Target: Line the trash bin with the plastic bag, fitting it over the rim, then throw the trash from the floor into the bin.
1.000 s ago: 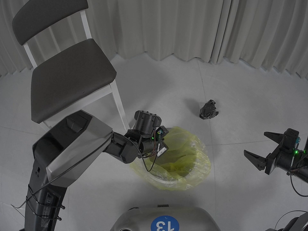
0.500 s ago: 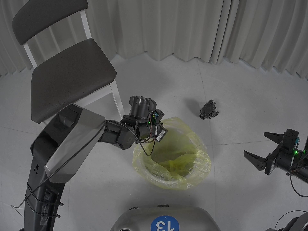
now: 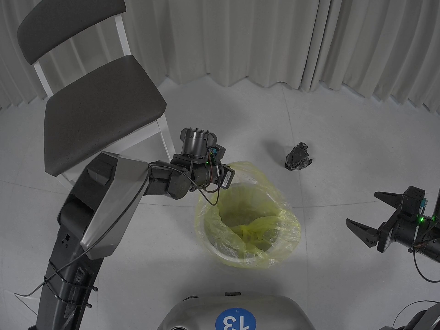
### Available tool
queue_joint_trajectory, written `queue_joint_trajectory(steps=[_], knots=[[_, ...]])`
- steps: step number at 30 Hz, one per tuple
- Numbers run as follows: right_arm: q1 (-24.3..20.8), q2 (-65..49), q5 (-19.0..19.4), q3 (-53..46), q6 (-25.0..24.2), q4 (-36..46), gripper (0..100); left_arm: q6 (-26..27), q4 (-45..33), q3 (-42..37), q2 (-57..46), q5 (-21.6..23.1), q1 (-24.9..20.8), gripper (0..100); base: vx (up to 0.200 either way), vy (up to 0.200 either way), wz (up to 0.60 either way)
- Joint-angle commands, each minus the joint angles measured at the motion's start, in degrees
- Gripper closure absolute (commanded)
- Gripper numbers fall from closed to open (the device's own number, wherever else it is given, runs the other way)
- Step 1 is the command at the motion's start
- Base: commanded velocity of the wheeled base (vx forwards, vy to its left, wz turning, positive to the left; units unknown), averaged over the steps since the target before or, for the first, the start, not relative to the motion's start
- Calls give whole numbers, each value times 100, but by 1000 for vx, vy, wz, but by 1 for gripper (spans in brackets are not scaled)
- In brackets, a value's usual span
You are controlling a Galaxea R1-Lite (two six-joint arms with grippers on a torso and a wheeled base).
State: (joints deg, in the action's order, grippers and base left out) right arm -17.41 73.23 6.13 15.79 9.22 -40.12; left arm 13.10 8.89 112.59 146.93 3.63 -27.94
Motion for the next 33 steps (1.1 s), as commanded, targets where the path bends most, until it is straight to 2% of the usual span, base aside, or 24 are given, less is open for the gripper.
queue_joint_trajectory(steps=[1, 2, 12, 21, 28, 33], knots=[[1, 42, 2, -5, 1, 4, 0, -54, -1, 131, 222, 32, 61, 100, 0, 0, 0], [1, 78, 2, -5, 1, 13, 0, -291, -54, 200, 310, 85, 96, 100, 0, 0, 0], [1, 86, 81, 3, 1, 127, 0, -1117, -168, 200, 424, 252, 140, 100, 0, 0, 0], [36, 192, 160, 3, -8, 127, 0, -2225, -168, 200, 477, 313, 157, 100, 0, 0, 0], [45, 201, 160, 3, -8, 127, 0, -2471, -1, -871, 11, 560, 131, 100, 0, 0, 0], [45, 201, 160, -5, -8, 127, 0, -2646, 711, -1521, -68, 551, 219, 100, 0, 0, 0]])
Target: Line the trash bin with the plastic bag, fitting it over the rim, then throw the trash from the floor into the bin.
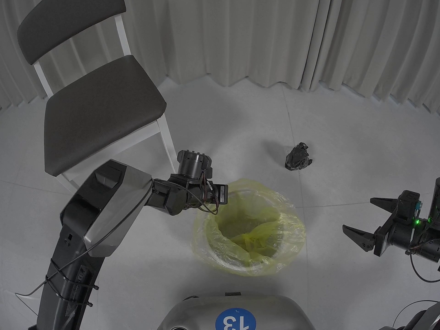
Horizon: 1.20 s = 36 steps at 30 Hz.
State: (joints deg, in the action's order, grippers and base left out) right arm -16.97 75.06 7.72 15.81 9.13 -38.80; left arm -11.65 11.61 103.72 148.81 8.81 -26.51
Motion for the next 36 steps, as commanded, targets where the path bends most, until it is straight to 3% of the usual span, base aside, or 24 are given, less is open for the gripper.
queue_joint_trajectory(steps=[1, 9, 36], knots=[[1, 18, 2, -8, 1, -5, 0, -258, 562, -713, -265, 33, 103, 100, 0, 0, 0], [1, 158, 2, -17, 1, -5, 0, -1023, 1151, -1240, -397, 6, 129, 100, 0, 0, 0], [9, 730, -7, -43, 10, -66, 0, -1357, 1872, -1126, 333, 33, 208, 100, 0, 0, 0]])
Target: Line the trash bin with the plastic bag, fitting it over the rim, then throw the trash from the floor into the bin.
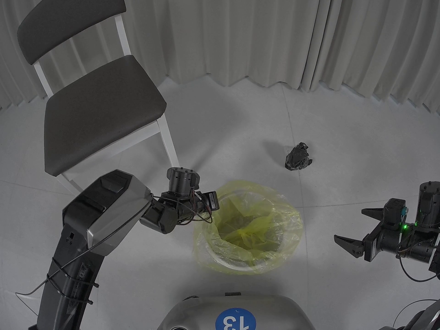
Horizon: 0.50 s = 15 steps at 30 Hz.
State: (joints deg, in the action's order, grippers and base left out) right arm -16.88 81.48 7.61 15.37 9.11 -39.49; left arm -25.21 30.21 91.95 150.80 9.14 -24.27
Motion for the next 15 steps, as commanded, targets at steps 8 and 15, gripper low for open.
queue_joint_trajectory(steps=[8, 15], knots=[[1, 114, 13, -26, 12, -7, 0, -19, 3, 262, 319, 0, -43, 100, 0, 0, 0], [1, 157, 13, -26, 12, -7, 0, -212, 11, 244, 169, 0, 1, 100, 0, 0, 0]])
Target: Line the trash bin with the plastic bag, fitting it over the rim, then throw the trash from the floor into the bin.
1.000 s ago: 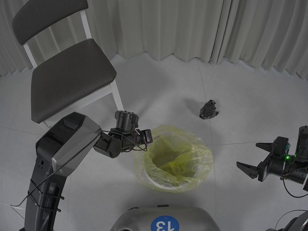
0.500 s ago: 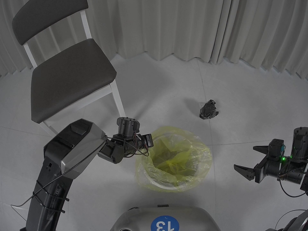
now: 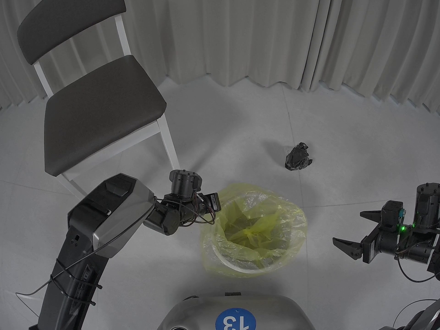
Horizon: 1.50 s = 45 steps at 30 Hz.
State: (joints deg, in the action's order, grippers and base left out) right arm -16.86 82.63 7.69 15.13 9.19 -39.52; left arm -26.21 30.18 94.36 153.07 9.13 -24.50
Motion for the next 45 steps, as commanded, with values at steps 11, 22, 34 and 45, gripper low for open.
queue_joint_trajectory(steps=[11, 22, 34, 45], knots=[[-2, 60, 4, -1, -5, -3, 0, -235, 128, -5, 30, 1, 42, 100, 0, 0, 0], [-2, 60, 4, -10, -5, -3, 0, -235, 146, 13, 83, 1, 130, 100, 0, 0, 0], [-2, 34, 4, -1, -14, -3, 0, -200, 146, -137, -5, 1, 148, 0, 0, 0, 0], [-2, 34, 4, -1, -14, -3, 0, -112, 471, -945, -435, -17, 394, 0, 0, 0, 0]])
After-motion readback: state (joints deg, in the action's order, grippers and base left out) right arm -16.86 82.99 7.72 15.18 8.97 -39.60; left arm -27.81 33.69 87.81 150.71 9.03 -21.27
